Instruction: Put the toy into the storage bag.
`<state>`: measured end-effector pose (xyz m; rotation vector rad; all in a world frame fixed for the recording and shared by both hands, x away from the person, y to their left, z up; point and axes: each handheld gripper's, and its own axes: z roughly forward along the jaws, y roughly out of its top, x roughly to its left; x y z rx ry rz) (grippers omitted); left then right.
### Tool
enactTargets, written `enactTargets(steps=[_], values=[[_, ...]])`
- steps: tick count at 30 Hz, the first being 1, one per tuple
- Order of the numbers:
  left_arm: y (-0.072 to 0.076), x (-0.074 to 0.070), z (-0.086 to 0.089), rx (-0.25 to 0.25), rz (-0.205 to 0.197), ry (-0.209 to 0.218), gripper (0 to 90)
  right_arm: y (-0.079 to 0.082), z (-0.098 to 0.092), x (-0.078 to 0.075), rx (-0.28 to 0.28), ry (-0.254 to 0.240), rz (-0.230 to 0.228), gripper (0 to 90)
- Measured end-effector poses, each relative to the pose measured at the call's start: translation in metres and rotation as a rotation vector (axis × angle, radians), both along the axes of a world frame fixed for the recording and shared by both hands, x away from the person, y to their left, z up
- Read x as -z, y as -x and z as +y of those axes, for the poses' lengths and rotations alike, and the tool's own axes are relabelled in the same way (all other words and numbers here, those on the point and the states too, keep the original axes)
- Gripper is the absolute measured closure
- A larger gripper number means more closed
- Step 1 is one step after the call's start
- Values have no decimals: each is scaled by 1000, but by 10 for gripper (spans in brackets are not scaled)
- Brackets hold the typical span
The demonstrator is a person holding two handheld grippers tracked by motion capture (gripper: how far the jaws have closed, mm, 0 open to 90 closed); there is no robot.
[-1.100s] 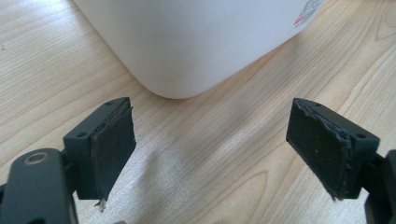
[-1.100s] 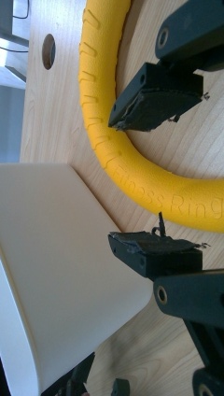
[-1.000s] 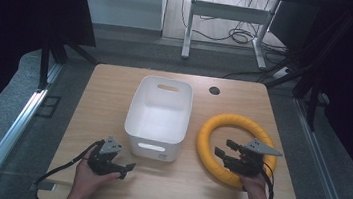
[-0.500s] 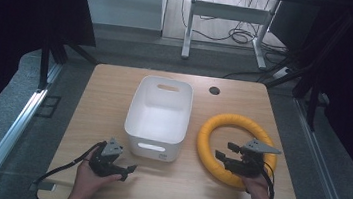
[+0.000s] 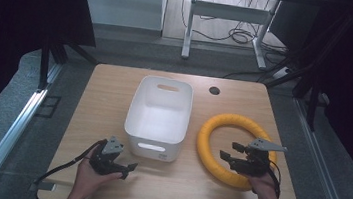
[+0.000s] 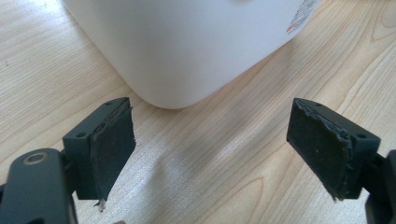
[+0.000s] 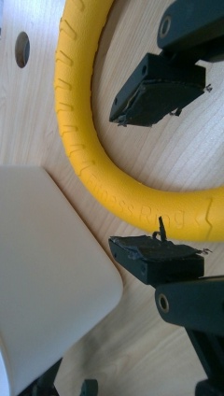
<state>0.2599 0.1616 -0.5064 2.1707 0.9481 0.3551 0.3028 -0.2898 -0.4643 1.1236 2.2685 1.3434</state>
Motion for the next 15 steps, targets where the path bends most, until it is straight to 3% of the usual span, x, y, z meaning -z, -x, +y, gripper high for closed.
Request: enactTargets(steps=[10,12,15], values=[[-1,1,-2,4,6,-6,154,-11,7,-12,-88,126,94,341],[-1,1,-2,6,4,-5,154,-15,11,-13,-130,184,140,340],[-1,1,-2,9,5,-11,154,-19,17,-12,-160,228,181,337]])
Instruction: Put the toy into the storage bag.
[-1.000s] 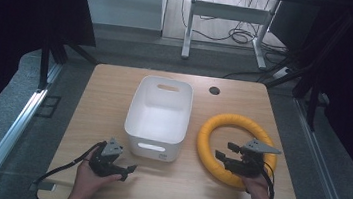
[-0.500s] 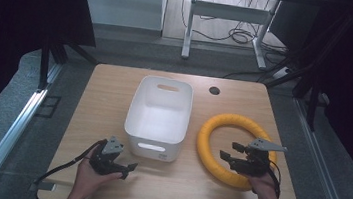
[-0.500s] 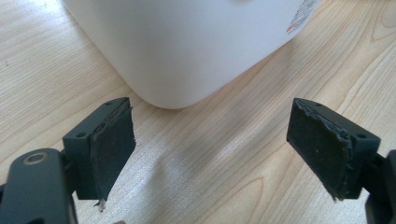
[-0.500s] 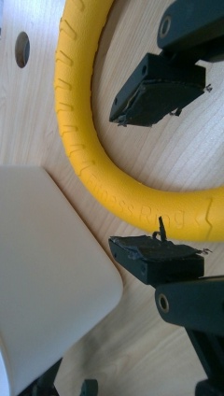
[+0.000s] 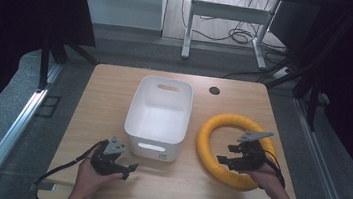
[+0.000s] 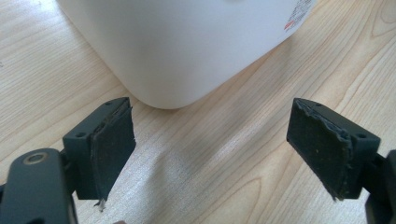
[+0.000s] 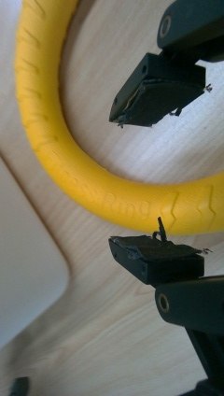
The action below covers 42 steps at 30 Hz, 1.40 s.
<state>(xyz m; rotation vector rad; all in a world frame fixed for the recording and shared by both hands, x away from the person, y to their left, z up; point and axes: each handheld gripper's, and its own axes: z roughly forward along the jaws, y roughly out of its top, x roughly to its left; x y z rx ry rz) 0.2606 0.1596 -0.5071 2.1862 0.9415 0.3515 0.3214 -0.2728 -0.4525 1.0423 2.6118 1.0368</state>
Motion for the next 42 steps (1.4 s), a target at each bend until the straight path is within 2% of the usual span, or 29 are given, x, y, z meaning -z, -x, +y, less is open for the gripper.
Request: enactTargets(steps=[9,14,18,27,34,37,42], values=[[0,0,0,0,3,-1,154,-8,21,12,-75,139,99,330],[-1,2,-1,1,7,-7,154,-13,33,22,-110,197,142,322],[-1,1,-1,0,5,-7,154,-15,43,28,-132,250,168,319],[-1,2,-1,1,9,-12,153,-16,60,45,-169,410,208,325],[-1,2,-1,1,9,-12,153,-16,65,51,-174,482,220,387],[-1,3,-1,1,9,-13,153,-16,67,49,-180,488,219,464],[-1,2,-1,2,9,-14,153,-20,68,48,-178,486,258,484]])
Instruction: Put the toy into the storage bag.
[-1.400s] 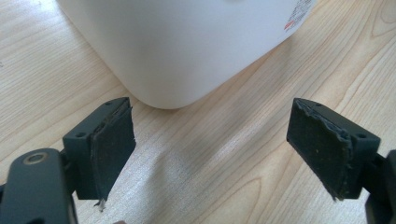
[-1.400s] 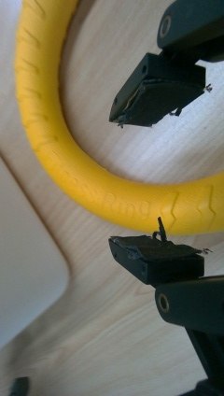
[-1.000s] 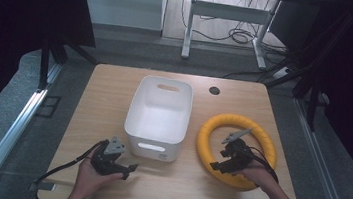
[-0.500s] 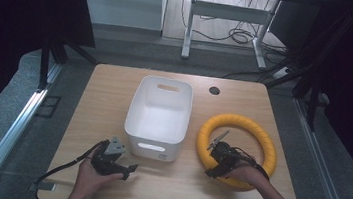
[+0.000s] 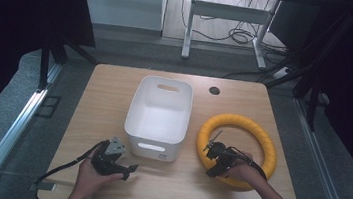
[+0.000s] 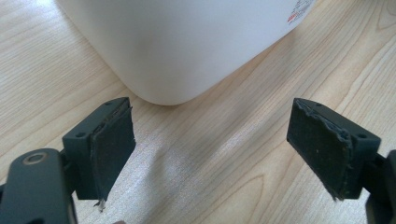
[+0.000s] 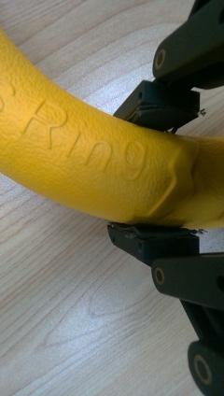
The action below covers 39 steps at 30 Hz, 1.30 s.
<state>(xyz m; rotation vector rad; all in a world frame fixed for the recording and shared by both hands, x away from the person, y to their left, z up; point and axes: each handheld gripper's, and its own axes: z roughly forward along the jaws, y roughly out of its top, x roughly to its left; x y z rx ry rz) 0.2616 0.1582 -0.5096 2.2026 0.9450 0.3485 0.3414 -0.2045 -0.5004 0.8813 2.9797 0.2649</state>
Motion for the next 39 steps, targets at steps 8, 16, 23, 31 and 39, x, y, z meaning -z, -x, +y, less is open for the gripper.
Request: enactTargets(steps=[8,16,23,31,39], values=[[-1,0,0,0,2,-3,153,-7,-20,-15,57,-188,23,493],[-1,0,0,-1,-1,3,153,-15,-49,-47,118,-412,22,495],[-1,-1,1,-3,-2,2,154,-20,-67,-61,161,-539,8,495],[-1,-1,1,-3,-1,4,154,-21,-80,-72,184,-613,-48,496],[-1,-1,0,-3,0,4,154,-21,-94,-77,214,-715,-55,498]])
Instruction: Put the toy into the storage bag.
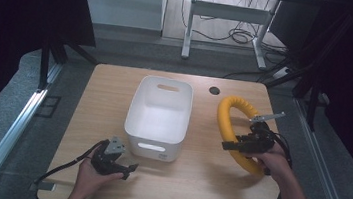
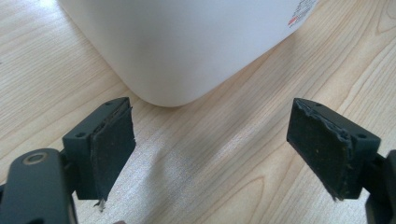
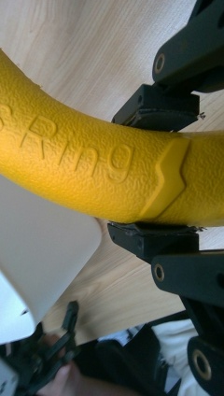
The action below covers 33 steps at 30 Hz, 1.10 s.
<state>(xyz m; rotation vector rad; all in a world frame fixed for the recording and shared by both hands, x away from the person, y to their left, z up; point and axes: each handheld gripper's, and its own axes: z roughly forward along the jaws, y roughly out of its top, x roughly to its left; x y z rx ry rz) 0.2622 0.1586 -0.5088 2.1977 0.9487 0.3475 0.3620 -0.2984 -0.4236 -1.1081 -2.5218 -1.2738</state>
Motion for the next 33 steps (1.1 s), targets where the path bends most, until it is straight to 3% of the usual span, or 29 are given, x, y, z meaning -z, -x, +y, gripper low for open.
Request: enactTargets(steps=[19,33], values=[[0,-1,1,-4,-2,5,154,1,-38,-19,103,-183,-65,498],[0,-1,1,-1,-4,3,154,3,-48,-28,137,-238,-104,500]])
